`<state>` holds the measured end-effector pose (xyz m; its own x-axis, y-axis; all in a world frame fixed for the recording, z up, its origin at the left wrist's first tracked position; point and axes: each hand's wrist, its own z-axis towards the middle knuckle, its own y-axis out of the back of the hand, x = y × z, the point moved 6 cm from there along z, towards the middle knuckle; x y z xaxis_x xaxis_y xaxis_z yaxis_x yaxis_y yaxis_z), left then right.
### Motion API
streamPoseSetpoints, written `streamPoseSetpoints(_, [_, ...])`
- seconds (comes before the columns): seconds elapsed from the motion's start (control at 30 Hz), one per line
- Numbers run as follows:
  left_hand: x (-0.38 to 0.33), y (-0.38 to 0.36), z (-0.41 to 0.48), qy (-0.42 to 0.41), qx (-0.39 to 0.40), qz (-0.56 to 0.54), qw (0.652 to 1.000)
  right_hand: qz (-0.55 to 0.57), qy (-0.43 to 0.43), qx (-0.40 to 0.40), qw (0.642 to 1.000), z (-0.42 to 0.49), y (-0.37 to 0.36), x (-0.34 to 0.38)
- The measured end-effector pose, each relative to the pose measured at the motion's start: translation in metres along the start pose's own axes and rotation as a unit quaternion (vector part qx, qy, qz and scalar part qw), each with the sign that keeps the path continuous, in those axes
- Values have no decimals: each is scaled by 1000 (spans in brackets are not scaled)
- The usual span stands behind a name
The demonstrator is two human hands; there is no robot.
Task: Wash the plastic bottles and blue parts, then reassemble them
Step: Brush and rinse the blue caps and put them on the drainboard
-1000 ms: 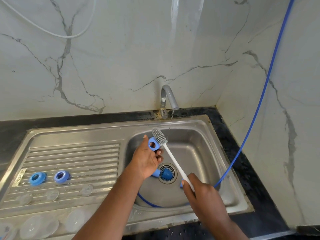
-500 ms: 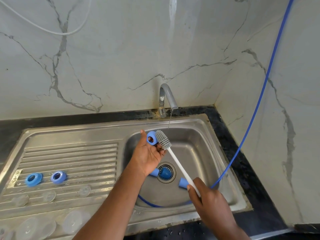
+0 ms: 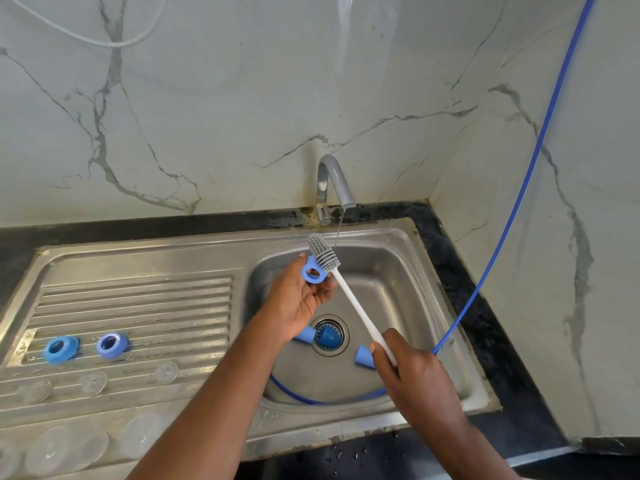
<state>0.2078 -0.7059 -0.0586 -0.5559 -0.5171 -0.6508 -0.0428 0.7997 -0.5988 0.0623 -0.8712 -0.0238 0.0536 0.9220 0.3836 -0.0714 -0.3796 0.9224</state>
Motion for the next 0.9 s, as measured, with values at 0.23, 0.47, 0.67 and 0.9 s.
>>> streamPoseSetpoints(0.23, [-2, 7, 8, -8, -19, -8, 1000, 13, -4, 4, 1000, -7, -4, -11])
streamPoseSetpoints(0.47, [2, -1, 7, 5, 15, -56, 998, 2, -15, 6, 1000, -7, 0, -17])
streamPoseSetpoints(0.67, [15, -15, 4, 38, 14, -74, 996, -29, 2, -22, 999, 7, 8, -7])
streamPoseSetpoints(0.9, [15, -24, 5, 41, -7, -127, 991, -11, -22, -8, 1000, 1, 0, -15])
